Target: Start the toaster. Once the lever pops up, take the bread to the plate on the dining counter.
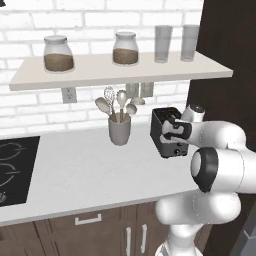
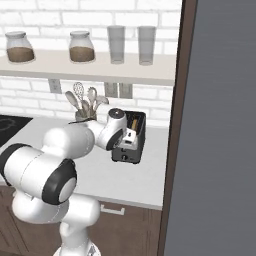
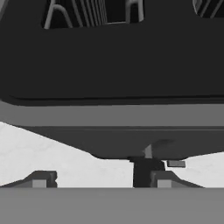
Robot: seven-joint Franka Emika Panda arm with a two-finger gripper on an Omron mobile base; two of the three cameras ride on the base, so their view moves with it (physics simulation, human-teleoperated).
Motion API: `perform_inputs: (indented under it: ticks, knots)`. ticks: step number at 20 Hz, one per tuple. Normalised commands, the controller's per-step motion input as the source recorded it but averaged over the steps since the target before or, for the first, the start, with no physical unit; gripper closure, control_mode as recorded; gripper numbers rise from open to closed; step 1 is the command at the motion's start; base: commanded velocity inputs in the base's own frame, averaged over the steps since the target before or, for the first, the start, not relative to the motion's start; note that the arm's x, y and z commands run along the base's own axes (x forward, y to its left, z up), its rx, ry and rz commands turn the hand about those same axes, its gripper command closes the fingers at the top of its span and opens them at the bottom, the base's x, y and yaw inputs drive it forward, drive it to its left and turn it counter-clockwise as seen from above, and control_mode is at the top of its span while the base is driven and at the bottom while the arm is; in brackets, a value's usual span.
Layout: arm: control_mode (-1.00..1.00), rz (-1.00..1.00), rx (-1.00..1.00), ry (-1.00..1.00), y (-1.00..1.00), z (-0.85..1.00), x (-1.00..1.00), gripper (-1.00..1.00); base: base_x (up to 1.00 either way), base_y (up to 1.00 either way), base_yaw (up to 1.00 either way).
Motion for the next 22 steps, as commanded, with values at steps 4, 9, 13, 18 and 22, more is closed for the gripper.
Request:
perform_inputs:
  ticks: [4, 9, 13, 18, 22]
  knots:
    - [-1.0, -0.08, -0.04, -0.23, 0.07, 0.42, -0.96, -1.0, 0.0, 0.0, 0.0]
    - [-1.0, -0.11, -0.09, -0.17, 0.01, 1.0, -0.67, -1.0, 0.0, 0.0, 0.0]
    - [-1.0, -0.08, -0.1, 0.0, 0.01, 1.0, -0.03, -1.0, 0.0, 0.0, 0.0]
    - [-1.0, -0.02, -0.04, 0.0, 0.0, 1.0, 0.0, -1.0, 0.0, 0.0, 0.0]
    - [-1.0, 0.0, 0.0, 0.02, 0.0, 1.0, 0.0, -1.0, 0.0, 0.0, 0.0]
